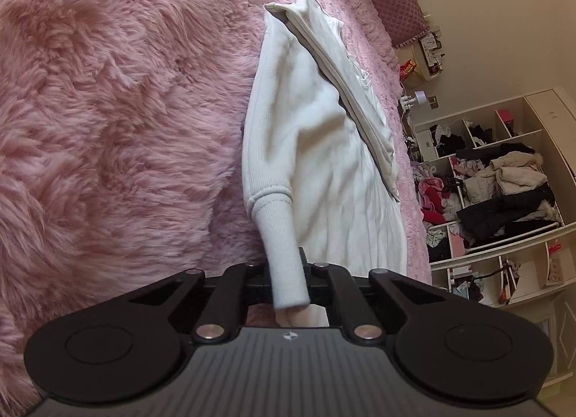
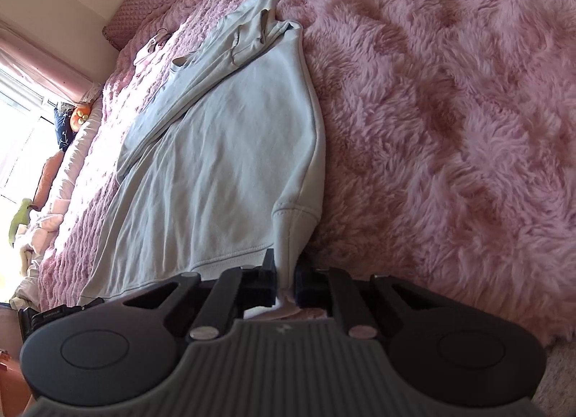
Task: Fold small clothes
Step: 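Grasp the sleeve cuff with the left gripper while the right gripper grasps the hem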
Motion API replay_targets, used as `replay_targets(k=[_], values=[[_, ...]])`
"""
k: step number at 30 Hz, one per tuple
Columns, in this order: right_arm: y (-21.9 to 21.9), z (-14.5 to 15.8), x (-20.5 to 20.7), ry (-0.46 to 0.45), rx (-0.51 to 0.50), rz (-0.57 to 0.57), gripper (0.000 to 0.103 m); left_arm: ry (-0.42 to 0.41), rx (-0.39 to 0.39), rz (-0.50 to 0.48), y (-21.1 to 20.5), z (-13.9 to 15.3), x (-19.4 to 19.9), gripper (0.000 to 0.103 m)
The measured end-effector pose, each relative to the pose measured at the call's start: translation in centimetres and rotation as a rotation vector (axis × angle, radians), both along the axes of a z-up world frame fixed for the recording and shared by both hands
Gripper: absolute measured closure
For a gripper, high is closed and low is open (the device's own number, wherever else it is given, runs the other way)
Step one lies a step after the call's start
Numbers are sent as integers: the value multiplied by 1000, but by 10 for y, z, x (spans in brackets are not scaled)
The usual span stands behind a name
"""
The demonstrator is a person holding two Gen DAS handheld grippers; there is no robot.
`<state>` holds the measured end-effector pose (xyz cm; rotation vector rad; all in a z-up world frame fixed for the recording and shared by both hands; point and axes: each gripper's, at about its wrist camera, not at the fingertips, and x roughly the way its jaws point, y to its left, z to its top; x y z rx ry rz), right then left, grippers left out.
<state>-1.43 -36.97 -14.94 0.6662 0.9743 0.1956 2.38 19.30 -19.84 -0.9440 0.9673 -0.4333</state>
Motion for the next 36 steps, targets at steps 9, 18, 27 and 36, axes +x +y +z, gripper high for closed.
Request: replay_targets(k=[9,18,27,36], values=[[4,38,4,-80,53,29,100,-41,-84,15,0,17,2,99],[-5,52,40,-141,171,-62,100,-97,-218,35,4,34,33,99],[-26,85,133,-260,225,-155,101,-232,-260,72,15,60,132,99],[-20,93,277,-290,182,-186,101,-306,-211,87,8,81,249,99]])
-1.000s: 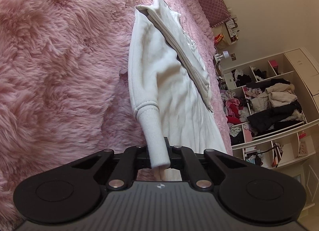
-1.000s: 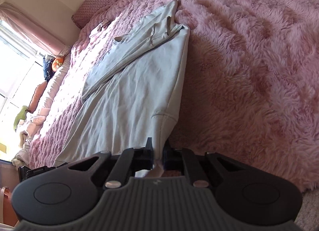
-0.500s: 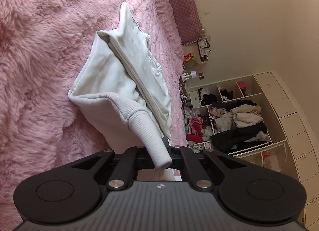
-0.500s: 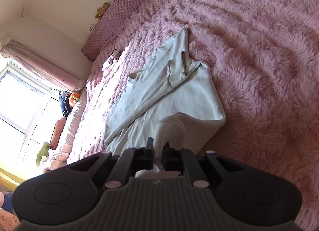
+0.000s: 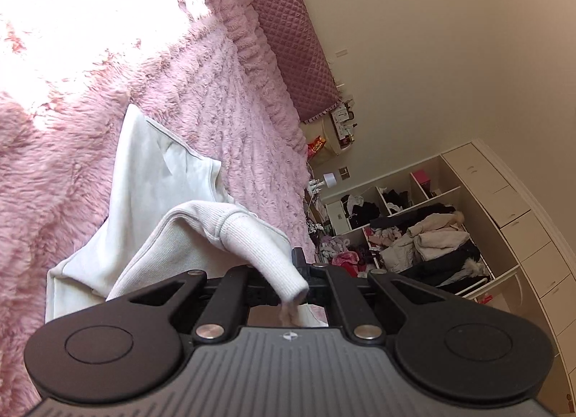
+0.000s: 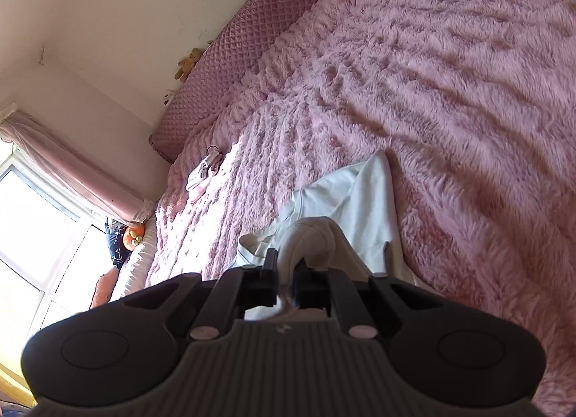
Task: Fold small clothes
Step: 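Grasp the sleeve cuff with the left gripper while the right gripper grasps the hem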
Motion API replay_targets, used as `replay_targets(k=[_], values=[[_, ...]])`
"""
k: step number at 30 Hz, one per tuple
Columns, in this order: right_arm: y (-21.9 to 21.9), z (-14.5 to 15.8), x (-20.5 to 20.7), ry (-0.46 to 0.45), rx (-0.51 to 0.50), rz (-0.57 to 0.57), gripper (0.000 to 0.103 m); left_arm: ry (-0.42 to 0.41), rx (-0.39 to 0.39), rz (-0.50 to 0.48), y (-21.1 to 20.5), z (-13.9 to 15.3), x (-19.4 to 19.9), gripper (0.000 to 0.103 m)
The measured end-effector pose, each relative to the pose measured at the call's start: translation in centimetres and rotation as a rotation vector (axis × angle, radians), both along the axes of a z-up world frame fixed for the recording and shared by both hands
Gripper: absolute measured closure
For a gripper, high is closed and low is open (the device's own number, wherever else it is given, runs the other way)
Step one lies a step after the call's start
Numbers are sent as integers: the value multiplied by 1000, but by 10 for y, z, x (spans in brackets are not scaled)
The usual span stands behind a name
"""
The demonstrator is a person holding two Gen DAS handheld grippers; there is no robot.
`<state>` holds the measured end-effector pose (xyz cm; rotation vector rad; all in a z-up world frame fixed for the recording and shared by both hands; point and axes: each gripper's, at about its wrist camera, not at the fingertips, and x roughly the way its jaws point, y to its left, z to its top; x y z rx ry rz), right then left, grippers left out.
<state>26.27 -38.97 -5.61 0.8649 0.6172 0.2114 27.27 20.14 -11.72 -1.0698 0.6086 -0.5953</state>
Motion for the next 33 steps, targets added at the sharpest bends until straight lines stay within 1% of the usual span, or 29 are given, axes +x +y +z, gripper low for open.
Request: replay_targets(k=[2,7,8,10,13,14,15,16,17,18,19,20,21,22,23,24,25,26,27,29,30,32,33], values=[[0,-5,29,10,7,-13,101,7,8,10,-1,-6,25,99],[5,-24,94,48,-28,-33,101,56,21,46,-3,-28,73,99],[7,-28,106,55,-41,-41,101,66,36,57,-3,-34,85,99],[11,-36,126,65,-62,-50,101,75,59,67,-5,-41,97,99],[14,-51,150,86,-78,-70,101,129,84,82,-5,-59,117,98],[16,-57,156,93,-78,-73,101,167,115,82,-5,-65,124,94],[17,-62,161,100,-79,-74,101,199,138,74,-5,-68,130,81],[16,-70,166,113,-74,-83,99,246,153,67,-2,-74,137,76],[14,-76,169,127,-59,-94,97,276,137,68,2,-79,141,75],[10,-83,172,148,-23,-108,87,285,112,70,6,-81,142,74],[6,-87,171,156,8,-134,73,292,81,73,11,-80,141,74],[1,-88,167,149,35,-166,66,285,67,72,16,-76,139,71],[-3,-87,163,134,45,-192,53,269,72,72,20,-69,136,64],[-10,-82,155,104,54,-219,48,244,82,79,25,-60,132,59],[-17,-77,148,75,77,-220,48,213,84,90,33,-50,126,50],[-24,-74,142,57,102,-213,48,180,86,105,41,-41,117,43],[-31,-69,132,46,115,-210,48,158,90,117,47,-36,110,40],[-35,-63,123,37,101,-199,48,133,94,122,55,-28,96,36],[-39,-57,110,19,69,-173,48,115,98,113,60,-24,84,36],[-41,-47,86,2,-33,-119,49,81,127,96,67,-19,55,36],[-39,-42,71,-8,-111,-80,49,68,147,92,68,-19,43,36],[-31,-38,43,-23,-268,-5,49,38,222,87,70,-20,8,34],[-27,-38,33,-24,-322,21,49,31,255,84,69,-22,-6,34]])
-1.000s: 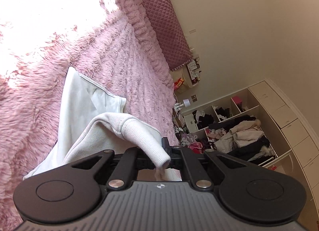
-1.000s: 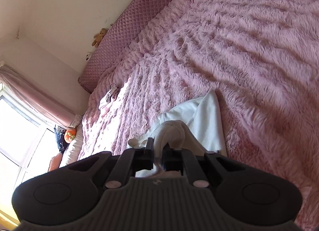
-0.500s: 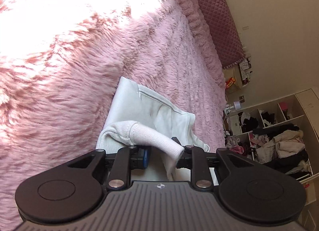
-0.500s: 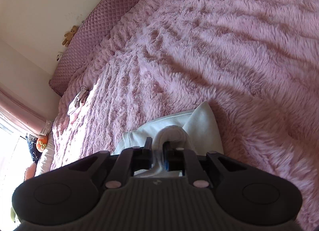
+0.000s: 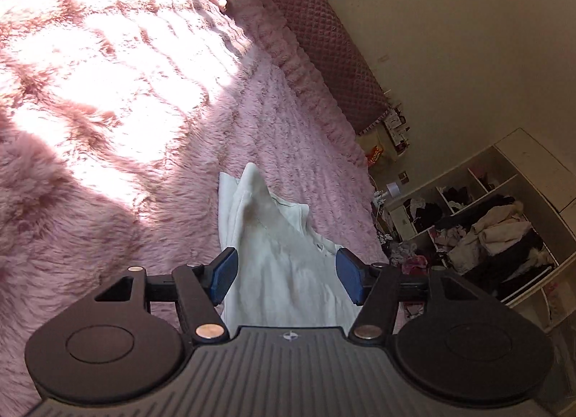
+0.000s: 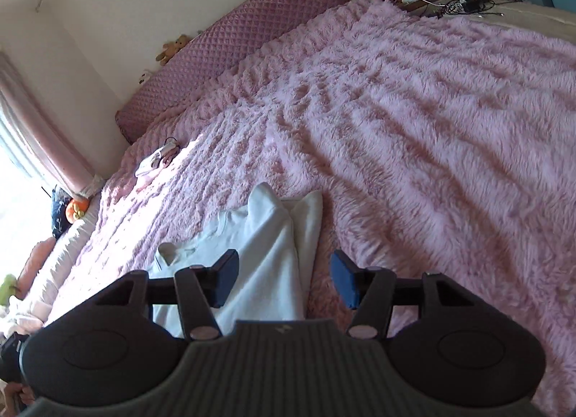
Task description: Fold small clothes
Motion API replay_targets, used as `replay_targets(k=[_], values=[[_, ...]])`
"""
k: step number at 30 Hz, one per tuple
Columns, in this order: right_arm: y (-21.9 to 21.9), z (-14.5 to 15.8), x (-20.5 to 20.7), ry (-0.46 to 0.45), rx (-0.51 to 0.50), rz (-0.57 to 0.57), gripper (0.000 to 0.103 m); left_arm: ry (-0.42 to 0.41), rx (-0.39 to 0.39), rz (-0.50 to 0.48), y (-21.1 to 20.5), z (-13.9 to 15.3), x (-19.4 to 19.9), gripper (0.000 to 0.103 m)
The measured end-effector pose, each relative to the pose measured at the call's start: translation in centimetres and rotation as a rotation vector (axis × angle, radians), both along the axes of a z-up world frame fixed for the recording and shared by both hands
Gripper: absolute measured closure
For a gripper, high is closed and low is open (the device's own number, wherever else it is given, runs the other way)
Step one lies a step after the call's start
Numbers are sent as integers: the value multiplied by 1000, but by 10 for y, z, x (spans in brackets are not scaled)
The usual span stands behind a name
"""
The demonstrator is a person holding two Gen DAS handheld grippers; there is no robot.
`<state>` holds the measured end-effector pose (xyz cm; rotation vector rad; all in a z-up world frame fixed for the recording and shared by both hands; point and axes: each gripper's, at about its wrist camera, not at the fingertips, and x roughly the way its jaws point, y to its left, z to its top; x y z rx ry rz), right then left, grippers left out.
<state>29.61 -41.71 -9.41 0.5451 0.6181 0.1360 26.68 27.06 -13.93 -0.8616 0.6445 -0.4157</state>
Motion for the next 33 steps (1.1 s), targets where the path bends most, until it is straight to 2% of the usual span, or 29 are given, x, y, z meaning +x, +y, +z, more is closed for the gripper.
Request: replay_targets(k=[2,4,12,14,15,16,17,19,20,21,22,23,27,30,33], values=[[9,-5,-22,11,-103,56,49,-1,32,-12,-1,-9,-23,34],[16,-14,-35,21,-160,91,49,2,22,-25,-4,-17,-36,34],[30,-46,-33,77,-113,89,49,42,69,-62,-18,-36,-43,34],[35,-49,-30,91,-103,103,60,47,68,-79,-21,-38,-42,33],[38,-50,-29,97,-112,108,62,49,64,-84,-22,-39,-42,33],[40,-50,-28,102,-125,108,70,45,64,-87,-23,-39,-41,33],[40,-50,-28,106,-131,112,84,38,64,-90,-26,-39,-41,33],[42,-49,-28,112,-139,116,96,30,71,-100,-31,-38,-39,34],[43,-47,-29,109,-142,116,97,14,84,-117,-36,-37,-39,44],[44,-46,-30,106,-149,118,100,-7,112,-138,-42,-35,-40,72],[46,-41,-32,98,-168,117,101,-17,137,-145,-46,-33,-41,91],[47,-37,-35,85,-176,118,101,-33,174,-136,-50,-28,-42,101],[39,-14,-50,29,-164,95,102,-72,102,-75,-40,-12,-48,101],[36,-18,-58,52,-182,100,103,-20,153,-55,-35,-13,-44,101],[33,-45,-57,123,-170,85,103,73,232,-103,-41,-30,-38,101]])
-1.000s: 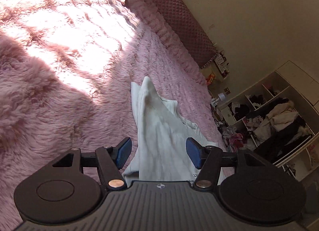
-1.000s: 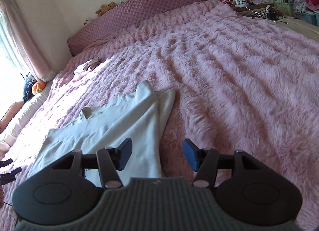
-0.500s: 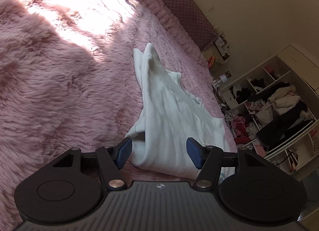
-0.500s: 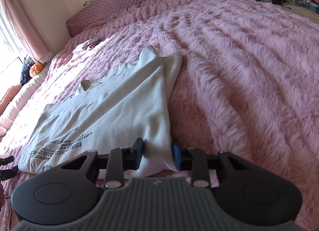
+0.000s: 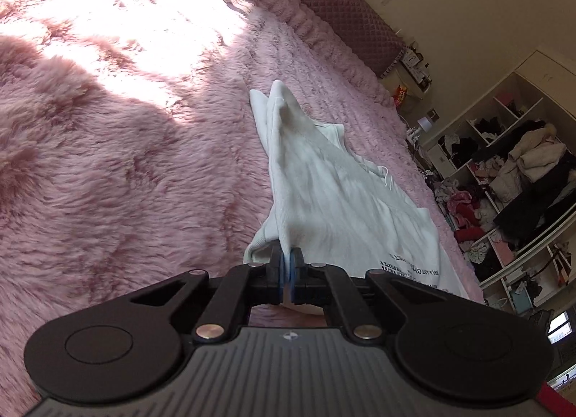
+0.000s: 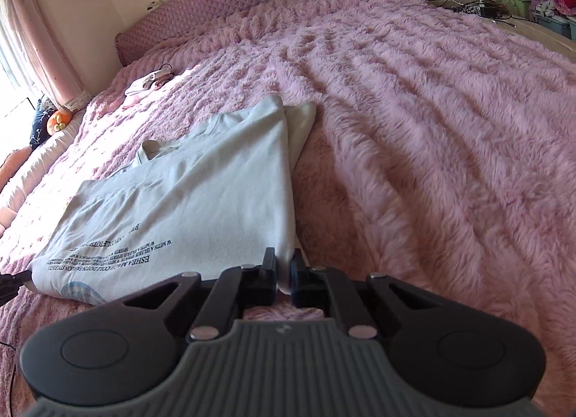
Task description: Fold small clothes
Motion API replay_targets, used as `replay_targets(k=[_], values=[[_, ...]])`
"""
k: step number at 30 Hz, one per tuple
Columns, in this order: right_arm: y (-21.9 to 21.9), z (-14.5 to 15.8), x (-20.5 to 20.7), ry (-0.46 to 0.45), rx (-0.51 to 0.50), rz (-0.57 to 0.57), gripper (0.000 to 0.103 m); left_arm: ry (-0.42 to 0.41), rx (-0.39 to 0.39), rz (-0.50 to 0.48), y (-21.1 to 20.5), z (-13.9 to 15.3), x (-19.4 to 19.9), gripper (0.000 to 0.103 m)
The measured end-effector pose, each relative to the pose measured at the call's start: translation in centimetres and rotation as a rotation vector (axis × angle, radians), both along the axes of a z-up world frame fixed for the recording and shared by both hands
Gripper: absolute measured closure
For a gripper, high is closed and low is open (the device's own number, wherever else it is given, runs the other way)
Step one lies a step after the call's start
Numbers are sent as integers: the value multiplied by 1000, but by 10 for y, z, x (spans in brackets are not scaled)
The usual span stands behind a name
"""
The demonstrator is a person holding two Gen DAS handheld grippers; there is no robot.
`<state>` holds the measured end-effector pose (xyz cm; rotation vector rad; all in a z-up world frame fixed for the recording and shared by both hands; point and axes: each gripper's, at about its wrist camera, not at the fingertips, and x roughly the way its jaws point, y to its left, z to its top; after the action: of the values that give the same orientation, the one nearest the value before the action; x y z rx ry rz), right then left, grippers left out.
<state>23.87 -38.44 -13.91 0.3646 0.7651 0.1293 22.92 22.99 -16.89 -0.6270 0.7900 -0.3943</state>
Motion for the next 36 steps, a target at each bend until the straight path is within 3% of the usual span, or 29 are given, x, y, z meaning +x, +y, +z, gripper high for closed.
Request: replay_targets(k=[3,6,9,10,11,12,16,18,25,27,28,30,31,32,33,35,36], values=[[-1,-25,-2,26,37,-35,103,31,95,-42,-9,-10,-1,100],[-2,-25,-5,17,58,-46,101,41,78,-50,-3,-6,0,100],[-4,-7,-6,-26,43,-42,76,3,42,-39,5,11,1,97],[-3,2,-4,-65,19,-36,65,-23,48,-36,7,20,4,92],[-3,11,2,-101,2,-24,64,-41,57,-35,7,26,8,83],[-2,17,9,-119,-3,-15,65,-65,72,-29,6,33,17,76],[8,35,66,-175,-64,-9,65,-104,76,22,-1,41,56,69],[14,35,97,-177,-87,-24,65,-127,74,61,-5,41,74,59],[24,11,162,-80,-76,-31,65,-83,81,111,-25,25,134,52],[27,2,165,-54,-71,-1,88,-72,101,118,-30,21,142,48],[27,-1,163,-53,-68,9,102,-72,97,120,-32,19,145,48],[24,-3,159,-69,-58,6,103,-83,89,116,-34,16,148,48],[21,-2,156,-82,-49,-6,103,-102,93,101,-37,15,148,53],[19,0,154,-95,-44,-16,103,-143,113,95,-39,17,145,81],[16,3,150,-116,-41,-35,103,-182,132,109,-40,22,142,100],[9,6,146,-131,-12,-50,103,-221,182,142,-41,25,141,100],[8,3,146,-120,-7,-53,103,-196,213,148,-43,22,146,100]])
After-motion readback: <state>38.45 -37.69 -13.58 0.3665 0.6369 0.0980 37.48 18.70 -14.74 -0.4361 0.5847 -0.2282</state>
